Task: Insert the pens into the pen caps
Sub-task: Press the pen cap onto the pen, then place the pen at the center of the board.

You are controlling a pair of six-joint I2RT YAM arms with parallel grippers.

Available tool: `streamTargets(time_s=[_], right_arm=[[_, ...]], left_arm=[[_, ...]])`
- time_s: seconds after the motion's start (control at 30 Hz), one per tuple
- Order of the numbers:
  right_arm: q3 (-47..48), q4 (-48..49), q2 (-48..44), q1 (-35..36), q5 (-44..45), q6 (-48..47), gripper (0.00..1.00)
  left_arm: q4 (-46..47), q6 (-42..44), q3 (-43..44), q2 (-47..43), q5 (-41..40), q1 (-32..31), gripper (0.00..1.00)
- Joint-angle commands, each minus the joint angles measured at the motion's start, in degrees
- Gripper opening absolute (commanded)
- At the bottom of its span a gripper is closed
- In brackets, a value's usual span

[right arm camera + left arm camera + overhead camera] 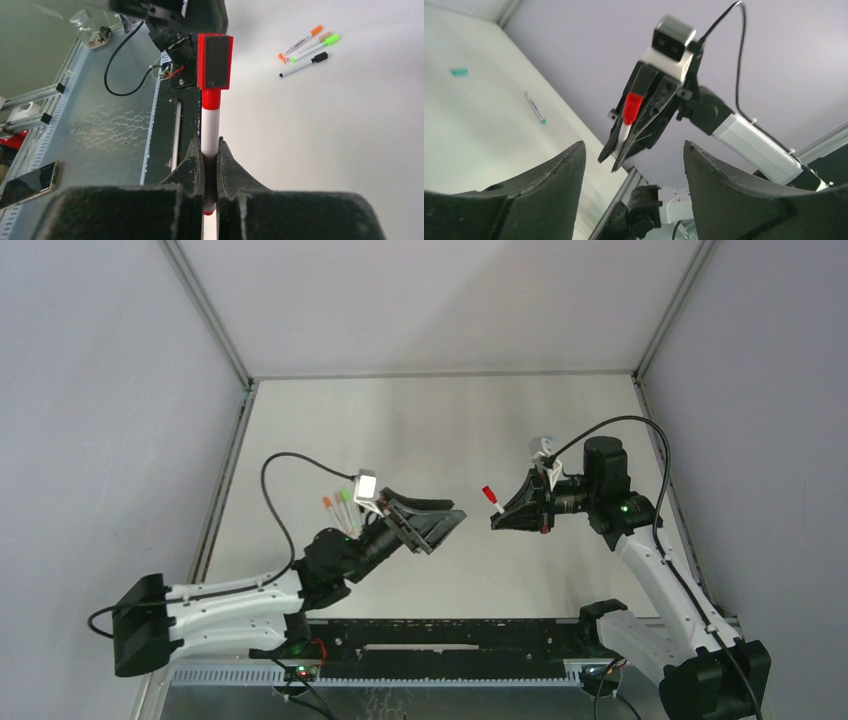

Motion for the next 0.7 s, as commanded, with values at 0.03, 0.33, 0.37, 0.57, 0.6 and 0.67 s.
streamTargets(time_s=[0.03, 0.33, 0.37, 0.57, 0.6, 0.67], right_arm=[[2.26, 0.01, 0.16, 0.04, -0.70, -4.45, 0.00], [2.24, -0.54, 1.75, -0.38, -3.82, -4.50, 0.00], [2.23, -0.55, 1.89, -0.40, -3.81, -4.41, 0.00], [2.23, -0.65, 2.19, -0.76, -3.73, -4.41, 0.00], [2.23, -0.65, 2.29, -0.76, -3.71, -4.45, 0.00], [2.21, -0.65, 2.40, -0.80, -3.86, -4.43, 0.00]], left_arm=[[1.57, 9.71, -3.63, -5.59, -3.22, 0.21, 0.78], [22.71, 17.84, -4.22, 7.58, 6.71, 0.13, 0.76], [24.22, 18.06, -3.34, 9.49, 7.10, 0.12, 0.75], [35.21, 18.43, -0.61, 18.91, 5.70, 0.12, 0.63], [35.30, 18.35, 0.21, 19.95, 5.78, 0.12, 0.61], [35.38, 18.01, 1.60, 21.78, 6.51, 0.13, 0.57]])
